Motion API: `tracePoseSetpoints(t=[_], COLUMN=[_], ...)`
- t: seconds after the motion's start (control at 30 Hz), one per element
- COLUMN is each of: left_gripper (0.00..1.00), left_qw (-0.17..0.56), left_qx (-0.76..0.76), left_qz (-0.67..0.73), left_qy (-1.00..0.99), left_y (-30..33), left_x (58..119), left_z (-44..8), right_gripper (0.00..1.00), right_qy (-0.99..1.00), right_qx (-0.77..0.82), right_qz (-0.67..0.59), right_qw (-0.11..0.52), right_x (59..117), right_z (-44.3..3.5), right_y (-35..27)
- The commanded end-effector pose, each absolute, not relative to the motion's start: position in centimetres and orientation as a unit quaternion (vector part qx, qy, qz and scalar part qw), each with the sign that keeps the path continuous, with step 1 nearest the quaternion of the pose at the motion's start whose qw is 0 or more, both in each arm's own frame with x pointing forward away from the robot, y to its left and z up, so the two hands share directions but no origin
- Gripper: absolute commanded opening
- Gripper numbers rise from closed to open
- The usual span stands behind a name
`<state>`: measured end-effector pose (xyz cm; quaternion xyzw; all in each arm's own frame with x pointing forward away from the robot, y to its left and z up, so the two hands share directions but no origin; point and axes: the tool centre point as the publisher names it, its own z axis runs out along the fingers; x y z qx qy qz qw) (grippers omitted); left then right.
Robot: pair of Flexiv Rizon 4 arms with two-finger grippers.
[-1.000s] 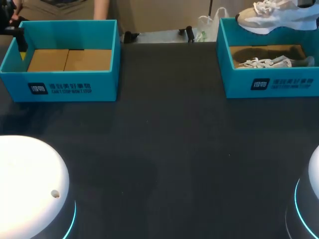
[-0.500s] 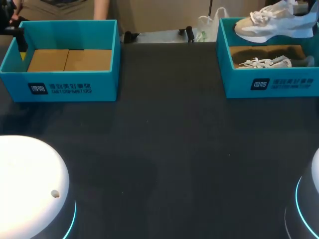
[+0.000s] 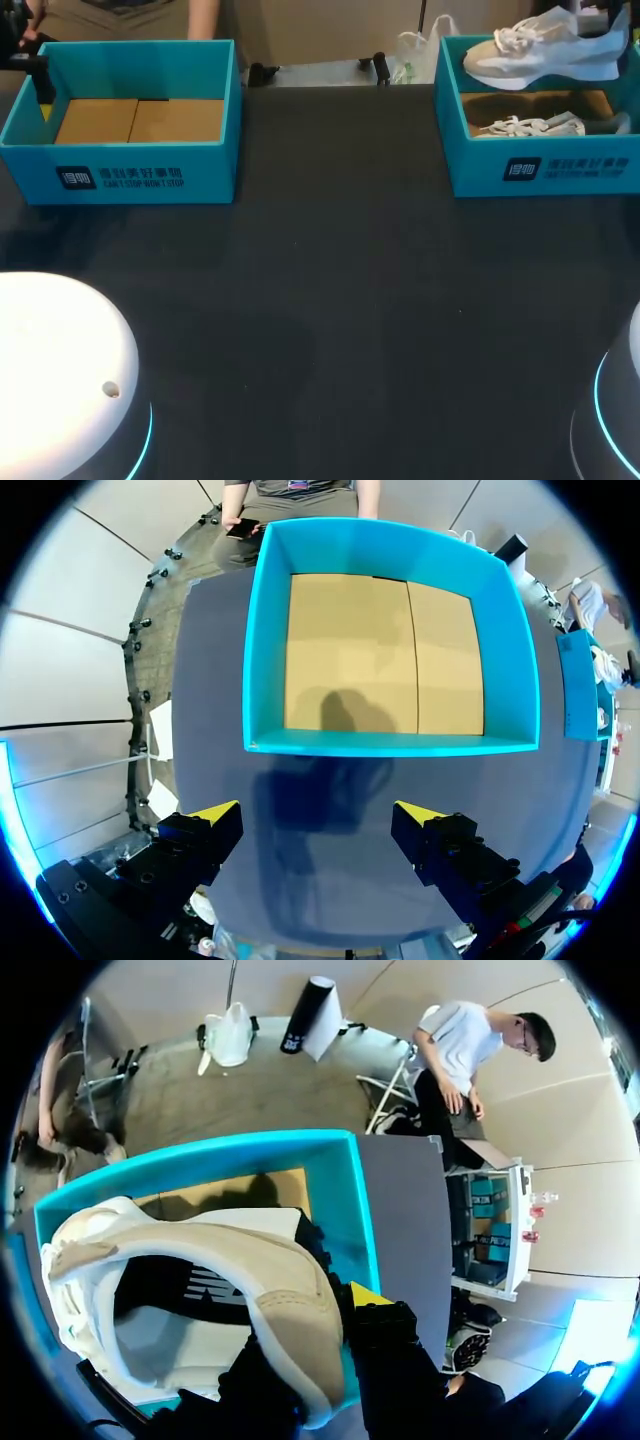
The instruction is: Take the shoe out of the shoebox, open the shoe tongue, remove and reinsert the insole, then place the shoe into the shoebox
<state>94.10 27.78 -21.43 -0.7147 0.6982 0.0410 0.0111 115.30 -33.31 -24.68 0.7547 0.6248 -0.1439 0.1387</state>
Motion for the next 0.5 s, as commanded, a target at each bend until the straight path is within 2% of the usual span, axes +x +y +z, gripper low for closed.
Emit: tracePoseSetpoints(t=[0.03, 0.5], left_gripper=[1.00, 1.00], left_qw=[0.011, 0.011], left_qx=[-0.714, -0.714], left_qz=[0.041, 0.041], left_qy=[0.698, 0.698], left_y=[27.8, 27.8], left_x=[94.0, 94.0], left_z=[-21.4, -21.4], right_gripper=[0.00, 0.00], right_qy=[0.624, 0.624], right_qx=[0.757, 0.756], right_qz=[-0.143, -0.145], right_qw=[0.134, 0.135], right_x=[115.9, 115.9], right_z=[-24.8, -26.7], right_y=[-33.5, -33.2])
